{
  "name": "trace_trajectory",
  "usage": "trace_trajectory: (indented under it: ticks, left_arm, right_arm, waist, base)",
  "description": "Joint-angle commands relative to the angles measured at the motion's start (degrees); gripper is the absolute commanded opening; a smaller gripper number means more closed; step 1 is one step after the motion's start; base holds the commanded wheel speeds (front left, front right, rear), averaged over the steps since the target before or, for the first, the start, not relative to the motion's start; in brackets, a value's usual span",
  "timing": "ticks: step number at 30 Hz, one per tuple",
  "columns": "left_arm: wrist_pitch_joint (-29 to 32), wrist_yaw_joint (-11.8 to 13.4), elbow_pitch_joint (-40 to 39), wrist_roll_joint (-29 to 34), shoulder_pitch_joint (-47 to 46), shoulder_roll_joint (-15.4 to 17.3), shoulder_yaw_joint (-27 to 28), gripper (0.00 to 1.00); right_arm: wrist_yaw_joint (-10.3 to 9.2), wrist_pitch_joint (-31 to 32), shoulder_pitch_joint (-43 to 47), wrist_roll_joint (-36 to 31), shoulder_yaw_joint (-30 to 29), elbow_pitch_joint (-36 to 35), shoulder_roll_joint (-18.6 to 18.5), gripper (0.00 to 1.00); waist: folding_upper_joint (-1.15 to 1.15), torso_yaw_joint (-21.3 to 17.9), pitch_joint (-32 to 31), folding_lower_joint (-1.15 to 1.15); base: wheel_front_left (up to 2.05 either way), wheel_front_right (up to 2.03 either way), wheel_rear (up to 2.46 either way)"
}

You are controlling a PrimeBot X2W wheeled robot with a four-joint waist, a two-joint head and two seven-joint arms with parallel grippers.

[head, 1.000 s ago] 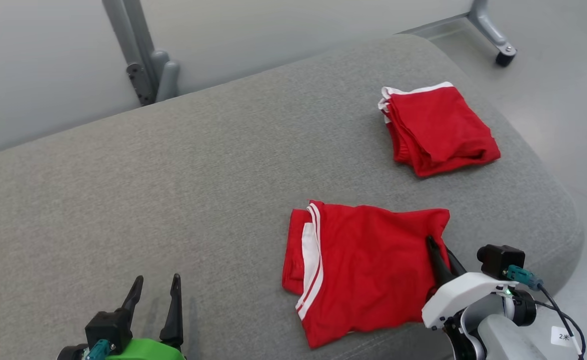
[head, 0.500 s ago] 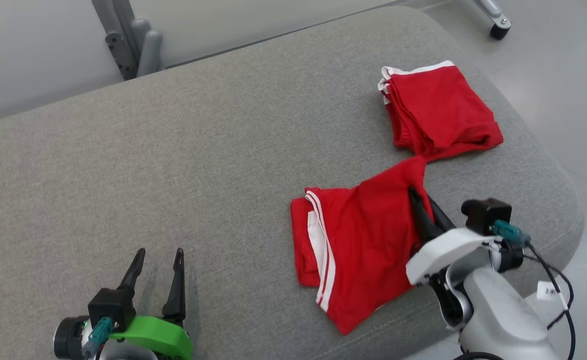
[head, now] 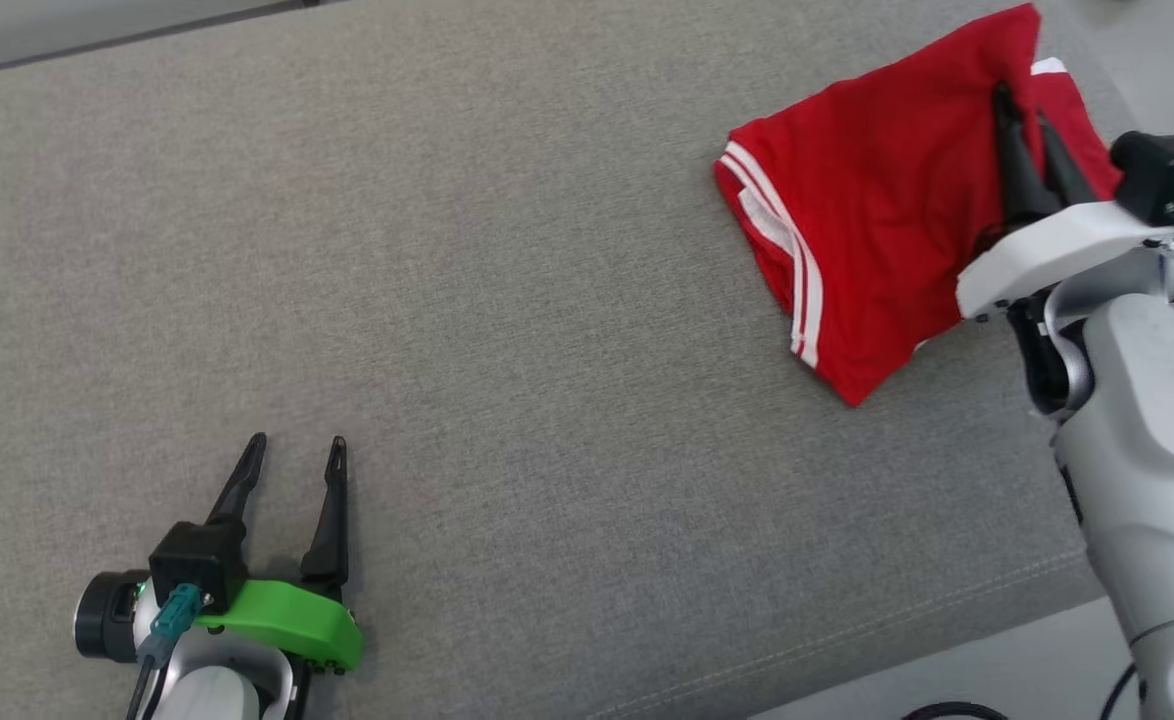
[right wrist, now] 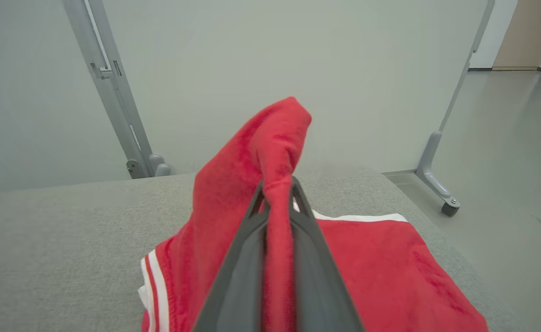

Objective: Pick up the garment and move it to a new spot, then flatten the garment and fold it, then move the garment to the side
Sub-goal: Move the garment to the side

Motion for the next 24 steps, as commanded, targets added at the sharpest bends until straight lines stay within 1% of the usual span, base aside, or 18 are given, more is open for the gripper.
trace_trajectory:
  ticks: [1,8,9,13,16,17,18,20,22,24]
  left_arm:
    - [0.0,-0.1,-0.1,-0.1,-0.6,0.6,0.4,1.00]
    - [0.1,0.0,-0.5,0.1,-1.7,1.2,0.2,1.00]
    - [0.1,0.0,-0.7,0.4,-2.1,1.4,-0.1,1.00]
    - [0.1,0.0,-1.3,0.8,-3.4,1.5,-0.1,1.00]
    - [0.1,0.0,-1.5,0.9,-3.9,1.4,0.0,1.00]
    - [0.1,0.0,-1.4,0.9,-4.1,1.4,0.1,1.00]
    - [0.1,0.0,-1.5,0.9,-4.1,1.4,0.2,1.00]
    - [0.1,0.0,-1.5,1.0,-4.1,1.3,0.3,1.00]
    - [0.1,0.0,-1.6,1.2,-4.2,1.1,0.4,1.00]
    - [0.1,0.0,-1.6,1.2,-4.1,0.8,0.7,1.00]
  right_arm:
    - [-0.09,-0.1,-0.6,-0.5,-0.4,0.7,-1.0,0.00]
    - [-0.09,0.2,-4.9,-1.9,-2.6,5.9,-7.8,0.00]
    - [-0.09,0.5,-6.4,-2.9,-3.7,7.6,-9.6,0.00]
    - [-0.09,1.1,-9.0,-6.0,-6.8,11.5,-13.2,0.00]
    - [-0.09,1.3,-10.2,-8.8,-9.3,14.6,-14.9,0.00]
    - [-0.10,1.4,-10.7,-9.7,-10.5,15.8,-15.4,0.45]
    - [-0.09,1.7,-11.0,-11.0,-11.8,17.0,-15.8,1.00]
    - [-0.09,2.0,-11.7,-14.0,-14.4,19.1,-16.5,1.00]
    - [-0.09,1.4,-12.3,-17.2,-18.3,20.1,-17.1,1.00]
    - [-0.09,0.7,-12.0,-20.4,-21.7,19.5,-16.1,1.00]
  waist:
    - [0.00,3.0,3.0,0.00]
    - [0.00,4.5,5.8,0.00]
    - [0.00,5.2,6.5,0.00]
    - [0.00,6.7,7.8,0.00]
    - [0.00,7.7,8.4,0.00]
    - [0.00,8.0,8.5,0.00]
    - [0.00,8.3,8.7,0.00]
    - [0.00,8.8,8.8,0.00]
    - [0.00,9.2,8.8,0.00]
    - [0.00,9.7,8.3,0.00]
  base:
    - [0.00,0.00,0.00]
    - [0.00,0.00,0.00]
    - [0.00,0.00,0.00]
    - [0.00,0.00,0.00]
    - [0.00,0.00,0.00]
    - [0.00,0.00,0.00]
    - [0.00,0.00,0.00]
    - [0.00,0.00,0.00]
    - [0.00,0.00,0.00]
    - [0.00,0.00,0.00]
